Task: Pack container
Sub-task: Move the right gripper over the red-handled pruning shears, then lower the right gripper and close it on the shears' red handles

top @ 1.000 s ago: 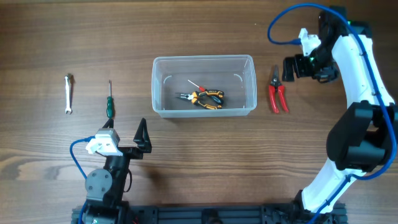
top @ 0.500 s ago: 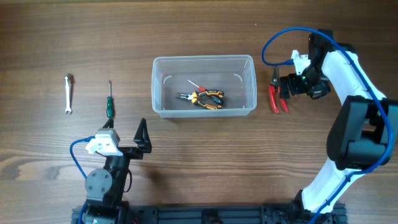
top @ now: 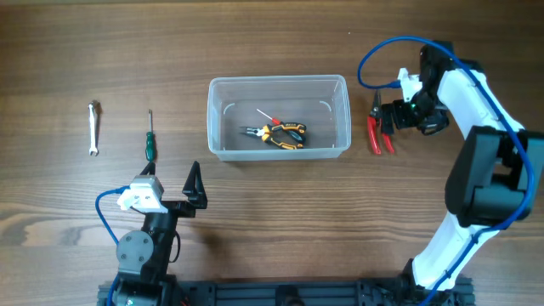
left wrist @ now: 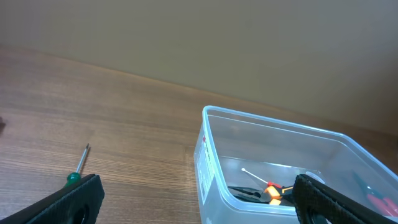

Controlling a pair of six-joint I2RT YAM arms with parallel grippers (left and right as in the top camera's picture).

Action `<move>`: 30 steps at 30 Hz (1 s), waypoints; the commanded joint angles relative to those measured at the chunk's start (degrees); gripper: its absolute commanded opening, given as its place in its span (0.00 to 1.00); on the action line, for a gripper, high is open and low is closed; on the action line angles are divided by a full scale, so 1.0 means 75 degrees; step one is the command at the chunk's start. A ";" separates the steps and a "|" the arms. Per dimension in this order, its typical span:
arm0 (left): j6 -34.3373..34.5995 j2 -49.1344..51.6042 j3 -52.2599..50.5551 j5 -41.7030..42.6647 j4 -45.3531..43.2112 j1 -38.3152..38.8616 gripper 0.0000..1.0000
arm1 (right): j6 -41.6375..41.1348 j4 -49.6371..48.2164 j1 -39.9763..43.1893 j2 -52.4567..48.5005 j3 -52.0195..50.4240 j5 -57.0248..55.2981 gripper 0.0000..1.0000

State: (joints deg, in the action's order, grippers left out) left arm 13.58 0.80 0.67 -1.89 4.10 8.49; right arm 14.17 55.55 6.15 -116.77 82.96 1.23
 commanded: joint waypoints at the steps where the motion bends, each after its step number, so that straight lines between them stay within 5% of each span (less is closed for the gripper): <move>1: -0.0160 -0.0055 -0.0047 -0.0076 -0.0020 -0.0055 1.00 | 0.0003 -0.0082 -0.0012 -0.0358 -0.0023 0.0003 1.00; 30: -0.0157 -0.0055 -0.0047 -0.0076 -0.0020 -0.0055 1.00 | 0.0714 -0.0458 -0.0026 -0.0405 -0.0023 -0.0105 1.00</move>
State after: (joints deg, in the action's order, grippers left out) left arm 13.58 0.80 0.67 -1.89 4.10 8.49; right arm 18.35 51.81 6.15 -118.89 82.94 1.21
